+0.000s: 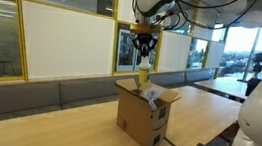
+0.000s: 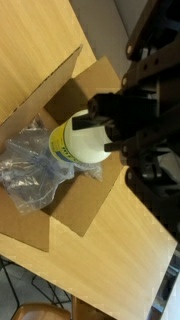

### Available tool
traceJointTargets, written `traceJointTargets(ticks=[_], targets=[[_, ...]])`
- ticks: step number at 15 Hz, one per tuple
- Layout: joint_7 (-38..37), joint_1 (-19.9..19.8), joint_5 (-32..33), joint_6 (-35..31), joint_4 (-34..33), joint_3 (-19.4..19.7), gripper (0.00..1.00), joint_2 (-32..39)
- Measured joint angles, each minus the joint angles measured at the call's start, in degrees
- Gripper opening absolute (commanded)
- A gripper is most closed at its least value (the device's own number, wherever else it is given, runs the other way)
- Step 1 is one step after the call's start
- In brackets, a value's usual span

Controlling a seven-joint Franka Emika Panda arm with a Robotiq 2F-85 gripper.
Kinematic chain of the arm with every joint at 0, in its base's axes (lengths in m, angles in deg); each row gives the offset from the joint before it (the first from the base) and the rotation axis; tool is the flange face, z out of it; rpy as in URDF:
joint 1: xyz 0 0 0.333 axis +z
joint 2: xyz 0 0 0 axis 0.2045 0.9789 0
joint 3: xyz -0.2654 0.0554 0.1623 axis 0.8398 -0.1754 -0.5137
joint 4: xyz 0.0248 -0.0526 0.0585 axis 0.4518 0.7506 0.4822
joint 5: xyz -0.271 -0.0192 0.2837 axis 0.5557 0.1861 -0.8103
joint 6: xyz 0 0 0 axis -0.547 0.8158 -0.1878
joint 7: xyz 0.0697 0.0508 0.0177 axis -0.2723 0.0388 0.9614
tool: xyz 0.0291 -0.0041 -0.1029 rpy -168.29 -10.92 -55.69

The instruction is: Remove all the plastic bags and the spray bottle from the table and put them in the box

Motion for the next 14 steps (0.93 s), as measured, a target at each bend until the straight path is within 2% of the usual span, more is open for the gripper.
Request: traceJointTargets(ticks=[7, 11, 14], targets=[[4.7, -3.48, -0.06, -4.47, 7.76, 6.13, 0.17, 1.38], [8.96, -4.96, -0.55, -8.46, 11.89, 8.92, 0.18, 5.77], [14.73, -5.36, -1.52, -9.26, 12.47, 10.47, 0.18, 10.85]])
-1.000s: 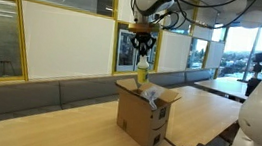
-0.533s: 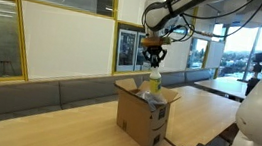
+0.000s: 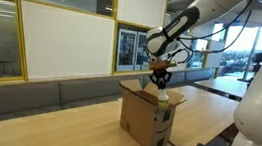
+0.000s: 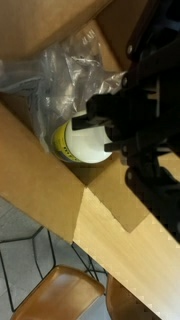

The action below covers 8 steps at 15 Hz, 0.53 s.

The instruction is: Remove all the plastic bags and the spray bottle from the table and put them in the box

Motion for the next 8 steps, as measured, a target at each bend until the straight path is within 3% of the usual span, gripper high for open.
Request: traceJointTargets(ticks=[8], targets=[[10.5, -0.02, -2.89, -1.18, -1.11, 2.0, 0.18, 9.79]])
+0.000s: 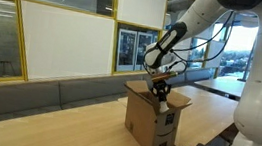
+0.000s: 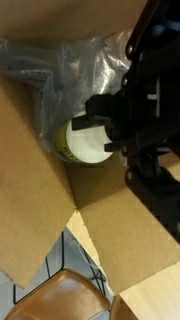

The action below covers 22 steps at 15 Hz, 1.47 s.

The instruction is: Remove all the plastic bags and the spray bottle from the table and put them in the box

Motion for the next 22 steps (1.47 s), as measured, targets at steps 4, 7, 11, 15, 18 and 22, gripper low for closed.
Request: traceJointTargets(ticks=[4, 7, 11, 15, 18, 22], targets=[[2.75, 0.03, -0.8, 0.09, -1.33, 0.1, 0.76, 2.74], [3.86, 0.03, -1.01, 0.39, -2.34, 0.39, 1.0, 3.43], [4.72, 0.03, -1.17, 0.51, -3.06, 1.04, 1.0, 3.54], [5.15, 0.04, -1.1, 1.39, -3.79, 1.67, 1.0, 2.71], [5.52, 0.29, 0.17, 3.76, -3.95, 1.72, 1.0, -0.38], [5.71, 0.94, 4.38, 8.44, -3.04, 1.18, 1.0, -8.71]])
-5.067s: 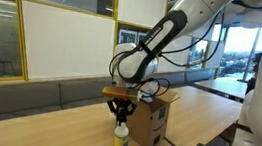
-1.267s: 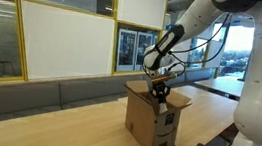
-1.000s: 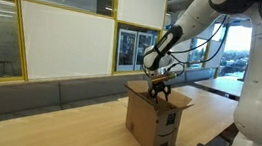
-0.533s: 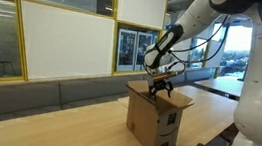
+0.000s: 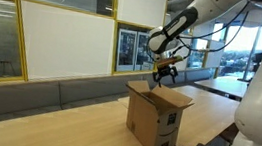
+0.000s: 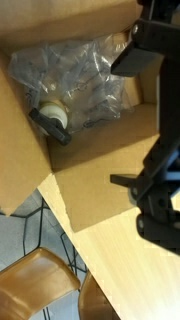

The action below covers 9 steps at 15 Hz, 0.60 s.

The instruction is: Remove all the plastic bags and the spray bottle from the table and put them in the box

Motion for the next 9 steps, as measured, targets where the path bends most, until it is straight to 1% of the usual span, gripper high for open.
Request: traceJointTargets(ticks=[2, 5, 9], targets=[[0.42, 0.02, 1.52, 2.36, 1.45, -0.81, 1.0, -5.42], [2.37, 0.0, 1.79, 5.31, 4.76, -2.14, 1.0, -14.99], [7.84, -0.04, 0.63, 7.53, 10.13, -2.74, 1.0, -28.52]])
